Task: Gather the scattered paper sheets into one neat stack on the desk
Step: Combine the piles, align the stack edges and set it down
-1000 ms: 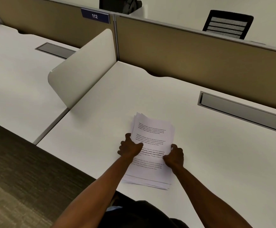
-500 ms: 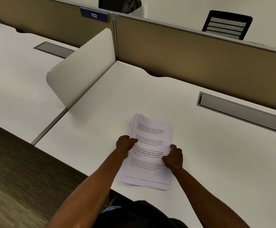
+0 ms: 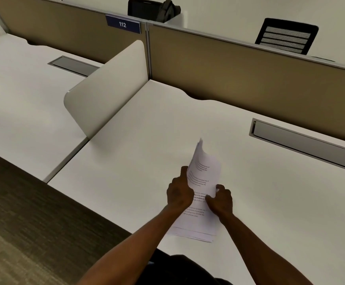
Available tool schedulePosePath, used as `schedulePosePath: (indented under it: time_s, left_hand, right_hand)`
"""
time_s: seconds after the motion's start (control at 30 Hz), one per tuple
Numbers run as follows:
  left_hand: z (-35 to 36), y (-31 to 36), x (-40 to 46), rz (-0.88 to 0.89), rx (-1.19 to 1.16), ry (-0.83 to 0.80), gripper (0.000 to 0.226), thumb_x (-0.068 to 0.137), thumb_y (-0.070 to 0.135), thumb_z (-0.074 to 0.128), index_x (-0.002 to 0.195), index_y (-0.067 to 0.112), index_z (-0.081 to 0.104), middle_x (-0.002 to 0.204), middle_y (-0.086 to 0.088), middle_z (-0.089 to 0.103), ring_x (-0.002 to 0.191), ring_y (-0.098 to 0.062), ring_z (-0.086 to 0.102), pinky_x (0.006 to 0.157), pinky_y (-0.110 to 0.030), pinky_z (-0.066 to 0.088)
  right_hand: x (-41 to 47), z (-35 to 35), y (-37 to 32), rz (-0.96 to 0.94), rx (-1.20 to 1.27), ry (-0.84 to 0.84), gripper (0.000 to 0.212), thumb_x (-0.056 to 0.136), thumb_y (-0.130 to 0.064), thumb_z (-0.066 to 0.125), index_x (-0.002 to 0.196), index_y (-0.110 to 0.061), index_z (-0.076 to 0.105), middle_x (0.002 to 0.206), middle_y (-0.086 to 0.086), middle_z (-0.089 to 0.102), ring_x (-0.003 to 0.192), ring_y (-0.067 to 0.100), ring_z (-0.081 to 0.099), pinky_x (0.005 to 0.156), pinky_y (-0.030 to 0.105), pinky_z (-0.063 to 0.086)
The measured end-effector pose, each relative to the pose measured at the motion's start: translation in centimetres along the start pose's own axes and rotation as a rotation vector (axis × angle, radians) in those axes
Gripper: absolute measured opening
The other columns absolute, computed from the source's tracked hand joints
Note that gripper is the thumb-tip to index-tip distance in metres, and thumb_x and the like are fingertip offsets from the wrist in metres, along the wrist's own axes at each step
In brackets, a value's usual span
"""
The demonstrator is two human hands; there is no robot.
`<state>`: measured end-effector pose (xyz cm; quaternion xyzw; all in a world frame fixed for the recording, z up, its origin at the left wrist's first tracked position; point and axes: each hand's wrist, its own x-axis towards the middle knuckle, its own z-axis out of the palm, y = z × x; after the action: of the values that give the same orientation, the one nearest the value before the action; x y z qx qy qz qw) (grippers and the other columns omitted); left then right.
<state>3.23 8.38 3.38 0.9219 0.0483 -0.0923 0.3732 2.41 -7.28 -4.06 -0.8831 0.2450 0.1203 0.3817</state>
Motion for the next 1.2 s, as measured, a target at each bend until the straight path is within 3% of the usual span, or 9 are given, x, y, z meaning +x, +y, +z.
schedulePosePath:
  time_s: [0.1,0.17,0.23,0.37,0.43,0.57,0.8,1.03,1.2]
  left_hand:
    - [-0.7,-0.6,0.1,0.078,-0.138,-0.005,0.051,0.092,0.005,0.047,0.139,0.024,0.038,0.113,-0.008,0.069,0.088,-0.025,0.068,0.075,-0.035,0.060]
    - [-1.7,-1.2,0.2,0.116,-0.319,-0.040,0.049,0.097,0.004,0.046,0.142,0.023,0.039,0.125,-0.004,0.064,0.100,-0.019,0.065,0.085,-0.027,0.057]
    - [-2.7,-1.8,0.3,0.136,-0.513,-0.105,0.047,0.099,0.005,0.047,0.140,0.028,0.041,0.130,0.002,0.060,0.113,-0.016,0.061,0.095,-0.028,0.054]
    - [-3.7,-2.7,0.9,0.108,-0.686,-0.156,0.047,0.098,0.012,0.052,0.129,0.047,0.046,0.131,0.006,0.062,0.116,-0.017,0.063,0.094,-0.039,0.057]
    - [-3.8,-2.6,1.3,0.113,-0.686,-0.139,0.045,0.097,0.013,0.053,0.130,0.043,0.048,0.128,0.005,0.063,0.114,-0.019,0.065,0.092,-0.044,0.058]
    - [-4.3,-1.1,2.1,0.173,-0.654,-0.073,0.046,0.097,0.006,0.052,0.130,0.037,0.044,0.120,0.009,0.062,0.113,-0.017,0.064,0.090,-0.034,0.059]
    - [-4.2,1.2,3.0,0.187,-0.777,-0.029,0.052,0.093,0.000,0.053,0.121,0.044,0.051,0.119,0.008,0.063,0.113,-0.019,0.063,0.091,-0.043,0.058]
    - [-2.9,0.9,2.6,0.131,-0.862,-0.064,0.044,0.082,0.011,0.068,0.124,0.019,0.060,0.117,-0.007,0.070,0.106,-0.030,0.068,0.089,-0.053,0.058]
    - [-1.9,1.4,2.2,0.112,-0.828,-0.069,0.048,0.080,0.018,0.068,0.127,0.021,0.059,0.117,-0.002,0.070,0.106,-0.024,0.067,0.091,-0.048,0.059]
  right_hand:
    - [0.2,-0.9,-0.1,0.081,0.200,0.058,0.077,0.076,-0.046,0.076,0.139,-0.013,0.046,0.136,0.017,0.052,0.121,0.033,0.054,0.102,0.044,0.047]
    - [0.3,-2.2,-0.3,0.133,0.386,0.096,0.080,0.075,-0.049,0.078,0.142,-0.018,0.044,0.137,0.015,0.051,0.121,0.033,0.054,0.102,0.047,0.046]
    - [0.5,-3.9,-0.6,0.142,0.600,0.043,0.077,0.077,-0.039,0.078,0.143,-0.021,0.042,0.137,0.011,0.055,0.119,0.031,0.057,0.099,0.049,0.048]
    - [0.5,-6.8,-2.0,0.095,0.946,-0.213,0.038,0.086,-0.011,0.066,0.123,-0.016,0.062,0.125,0.011,0.068,0.110,0.032,0.064,0.086,0.046,0.055]
    - [0.1,-7.9,-3.2,0.071,0.935,-0.181,0.029,0.088,-0.003,0.061,0.116,-0.012,0.065,0.119,0.013,0.069,0.103,0.031,0.066,0.081,0.043,0.056]
    - [-0.9,-9.6,-5.1,-0.068,0.928,-0.059,0.025,0.092,0.000,0.058,0.115,-0.007,0.064,0.108,0.009,0.071,0.095,0.027,0.067,0.070,0.030,0.054]
    - [-3.1,-11.3,-6.0,-0.257,0.964,0.125,0.017,0.095,-0.008,0.058,0.101,-0.021,0.067,0.098,0.001,0.073,0.090,0.023,0.068,0.077,0.036,0.058]
    - [-3.9,-9.9,-3.1,-0.199,1.007,0.124,0.024,0.083,0.001,0.070,0.100,-0.017,0.070,0.102,0.004,0.074,0.095,0.027,0.067,0.083,0.040,0.054]
    - [-3.9,-9.3,-2.6,-0.171,1.013,0.139,0.029,0.080,0.003,0.071,0.099,-0.018,0.068,0.099,0.000,0.074,0.096,0.028,0.065,0.086,0.042,0.054]
